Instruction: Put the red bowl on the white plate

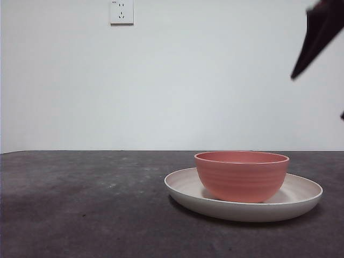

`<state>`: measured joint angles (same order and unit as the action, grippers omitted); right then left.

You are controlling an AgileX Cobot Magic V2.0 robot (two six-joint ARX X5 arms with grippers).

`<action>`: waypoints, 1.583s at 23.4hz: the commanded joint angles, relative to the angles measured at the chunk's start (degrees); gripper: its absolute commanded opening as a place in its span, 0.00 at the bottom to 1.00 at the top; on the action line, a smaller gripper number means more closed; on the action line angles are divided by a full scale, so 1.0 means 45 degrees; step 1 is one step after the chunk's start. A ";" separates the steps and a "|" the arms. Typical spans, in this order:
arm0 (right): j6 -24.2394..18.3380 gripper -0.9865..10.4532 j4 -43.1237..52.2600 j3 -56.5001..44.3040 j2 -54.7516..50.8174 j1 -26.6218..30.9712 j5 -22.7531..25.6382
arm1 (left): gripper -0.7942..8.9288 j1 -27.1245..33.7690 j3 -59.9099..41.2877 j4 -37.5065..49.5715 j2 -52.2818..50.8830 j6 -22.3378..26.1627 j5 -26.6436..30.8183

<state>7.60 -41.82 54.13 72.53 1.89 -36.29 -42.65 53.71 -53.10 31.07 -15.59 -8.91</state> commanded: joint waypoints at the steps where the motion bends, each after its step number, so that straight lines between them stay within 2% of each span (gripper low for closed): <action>1: -0.0670 0.50 0.0321 0.0223 0.1151 0.0291 -0.0073 | 0.69 -0.0073 0.0112 0.0097 0.0053 0.0015 -0.0019; 6: -0.1486 0.50 0.0816 0.0223 0.3011 0.0345 -0.0427 | 0.69 -0.0073 0.0112 0.0097 0.0053 0.0015 -0.0015; 9: -0.1545 0.49 0.1331 0.0223 0.3929 0.0180 -0.0763 | 0.69 -0.0073 0.0112 0.0097 0.0053 0.0015 -0.0019; 13: -0.1554 0.40 0.2254 0.0223 0.5119 -0.0092 -0.1253 | 0.69 -0.0073 0.0112 0.0102 0.0053 0.0015 -0.0019; 19: -0.1559 0.31 0.2647 0.0223 0.6008 -0.0607 -0.1258 | 0.69 -0.0073 0.0112 0.0097 0.0053 0.0019 -0.0019; 21: -0.1554 0.28 0.2657 0.0223 0.6110 -0.0748 -0.1103 | 0.69 -0.0073 0.0112 0.0102 0.0053 0.0019 -0.0015; 24: -0.1501 0.12 0.2642 0.0223 0.6120 -0.0869 -0.0306 | 0.69 -0.0073 0.0112 0.0097 0.0053 0.0015 -0.0019; 25: -0.1491 0.10 0.2599 0.0223 0.6120 -0.0884 -0.0194 | 0.69 -0.0073 0.0112 0.0102 0.0053 0.0015 -0.0019; 32: -0.1005 0.10 0.2482 0.0427 0.6096 -0.0894 -0.0160 | 0.69 -0.0073 0.0112 0.0102 0.0053 0.0019 -0.0019; 37: -0.1001 0.10 0.1311 0.1817 0.6091 -0.1156 -0.0160 | 0.69 -0.0073 0.0112 0.0097 0.0053 0.0019 -0.0015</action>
<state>2.79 -36.25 61.23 98.96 -3.03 -36.38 -42.63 53.71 -53.12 31.07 -15.59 -8.91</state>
